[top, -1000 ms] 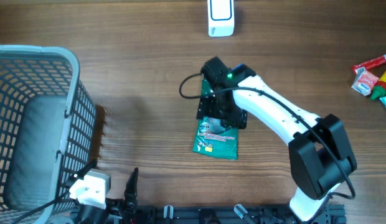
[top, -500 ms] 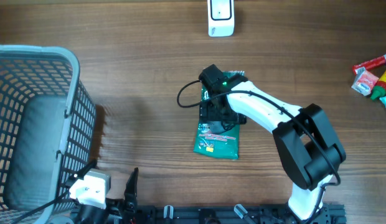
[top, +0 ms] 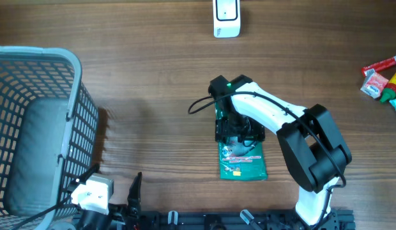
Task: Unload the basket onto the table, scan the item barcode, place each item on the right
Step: 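Reach the right gripper down to the green 3M glove packet, then grasp the glove packet's top edge and lift it off the table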
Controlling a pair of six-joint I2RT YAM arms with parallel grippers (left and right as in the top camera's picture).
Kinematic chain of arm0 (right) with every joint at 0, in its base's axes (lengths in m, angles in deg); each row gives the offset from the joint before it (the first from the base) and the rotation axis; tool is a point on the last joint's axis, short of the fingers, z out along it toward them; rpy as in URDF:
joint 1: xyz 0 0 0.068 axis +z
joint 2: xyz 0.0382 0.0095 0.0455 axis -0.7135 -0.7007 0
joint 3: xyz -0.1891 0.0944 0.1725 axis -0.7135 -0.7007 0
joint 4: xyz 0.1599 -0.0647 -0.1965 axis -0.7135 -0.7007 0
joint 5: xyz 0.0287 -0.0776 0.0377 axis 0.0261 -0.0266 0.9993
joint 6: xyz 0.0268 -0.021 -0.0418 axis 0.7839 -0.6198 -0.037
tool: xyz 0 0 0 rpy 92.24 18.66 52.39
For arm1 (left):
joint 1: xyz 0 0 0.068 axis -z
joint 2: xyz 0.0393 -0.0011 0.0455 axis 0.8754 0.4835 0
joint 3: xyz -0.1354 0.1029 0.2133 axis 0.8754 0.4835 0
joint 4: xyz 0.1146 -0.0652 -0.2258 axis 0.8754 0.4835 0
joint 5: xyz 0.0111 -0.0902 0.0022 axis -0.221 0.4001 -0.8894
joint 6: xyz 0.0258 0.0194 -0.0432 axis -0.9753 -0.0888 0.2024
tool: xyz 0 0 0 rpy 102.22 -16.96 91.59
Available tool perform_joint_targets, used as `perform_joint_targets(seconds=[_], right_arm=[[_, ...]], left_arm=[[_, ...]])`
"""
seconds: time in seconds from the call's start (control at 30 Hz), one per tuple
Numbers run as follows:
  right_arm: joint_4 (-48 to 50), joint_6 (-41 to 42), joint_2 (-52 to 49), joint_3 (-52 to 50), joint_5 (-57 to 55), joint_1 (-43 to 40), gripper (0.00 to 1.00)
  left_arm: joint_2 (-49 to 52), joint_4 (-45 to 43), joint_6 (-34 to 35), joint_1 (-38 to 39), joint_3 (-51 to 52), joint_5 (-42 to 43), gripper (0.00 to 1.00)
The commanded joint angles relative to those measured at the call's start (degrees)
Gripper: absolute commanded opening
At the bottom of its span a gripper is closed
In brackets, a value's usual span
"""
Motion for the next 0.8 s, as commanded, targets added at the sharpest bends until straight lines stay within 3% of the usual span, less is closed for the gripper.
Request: perform_joint_targets(seconds=[0.0, 0.27, 0.5, 0.77], right_arm=[[0.6, 2.6, 5.6, 3.3, -1.9, -0.1, 1.0], [13.2, 4.8, 7.5, -0.3, -2.3, 0.0, 1.0], [17.0, 7.4, 5.9, -2.8, -5.7, 0.0, 1.0], [17.1, 3.2, -1.9, -2.8, -6.1, 0.1, 1.0]], left_arm=[[-0.4, -0.2, 0.0, -0.3, -0.1, 0.9, 1.0], [-0.4, -0.2, 0.0, -0.3, -0.1, 0.9, 1.0], [-0.4, -0.2, 0.0, -0.3, -0.1, 0.9, 1.0], [-0.4, -0.2, 0.0, -0.3, -0.1, 0.9, 1.0]])
